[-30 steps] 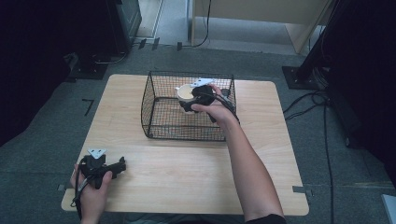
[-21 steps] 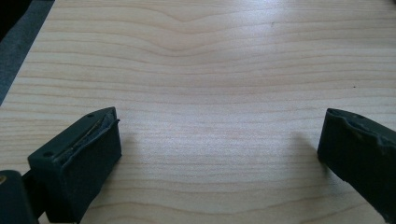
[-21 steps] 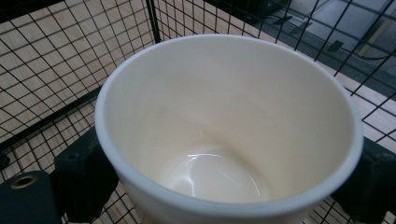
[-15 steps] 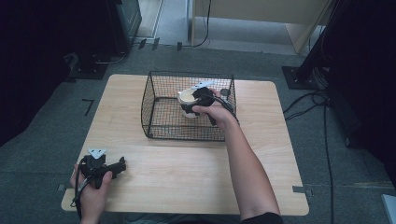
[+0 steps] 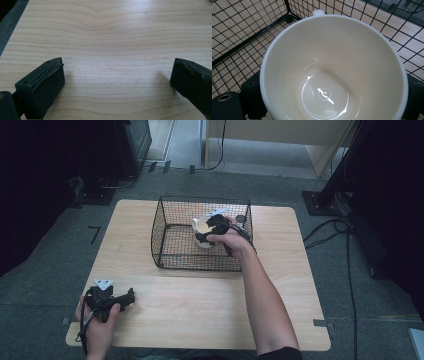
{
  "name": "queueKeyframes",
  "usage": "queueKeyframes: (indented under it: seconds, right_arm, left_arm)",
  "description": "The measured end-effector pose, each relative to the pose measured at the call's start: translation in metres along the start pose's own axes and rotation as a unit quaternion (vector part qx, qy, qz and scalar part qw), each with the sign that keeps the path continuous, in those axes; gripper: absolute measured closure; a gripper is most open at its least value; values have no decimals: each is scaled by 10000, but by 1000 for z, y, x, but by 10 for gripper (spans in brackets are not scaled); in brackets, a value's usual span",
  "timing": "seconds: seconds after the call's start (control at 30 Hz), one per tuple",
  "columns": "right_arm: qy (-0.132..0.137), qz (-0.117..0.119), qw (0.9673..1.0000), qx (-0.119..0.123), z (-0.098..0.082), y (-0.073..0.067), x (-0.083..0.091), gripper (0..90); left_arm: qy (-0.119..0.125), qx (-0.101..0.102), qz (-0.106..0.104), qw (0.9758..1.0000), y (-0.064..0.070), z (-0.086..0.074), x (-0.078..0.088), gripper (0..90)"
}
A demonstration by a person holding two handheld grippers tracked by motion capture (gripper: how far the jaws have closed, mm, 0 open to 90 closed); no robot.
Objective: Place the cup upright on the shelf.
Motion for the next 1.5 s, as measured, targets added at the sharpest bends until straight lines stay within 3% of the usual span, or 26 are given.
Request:
queueKeyframes:
  seconds: [0.17,0.4,0.7,0.9,1.13,1.5]
  right_arm:
    - [178,116,9998,-34,7,-3,4,58]
    - [295,-2,9996,11,16,2,14,52]
    - [628,10,9979,167,38,-5,38,52]
    - [702,27,9972,238,49,-15,56,59]
    - [743,89,9963,420,48,-31,77,60]
    - [906,74,9952,365,31,-44,107,60]
  left_arm:
    - [2,4,-3,10000,0,0,0,0]
    - [0,4,0,10000,0,0,0,0]
    - [0,2,2,10000,0,0,0,0]
    - [-2,2,1,10000,0,0,0,0]
    - [-1,1,2,10000,0,0,0,0]
    - [-1,1,3,10000,0,0,0,0]
Point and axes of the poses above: each handheld gripper's, and its own axes: x roughly backward along the jaws, z roughly out of its top, y roughly to its right, the point moved 8 cm from there along -x, roughly forward along the jaws
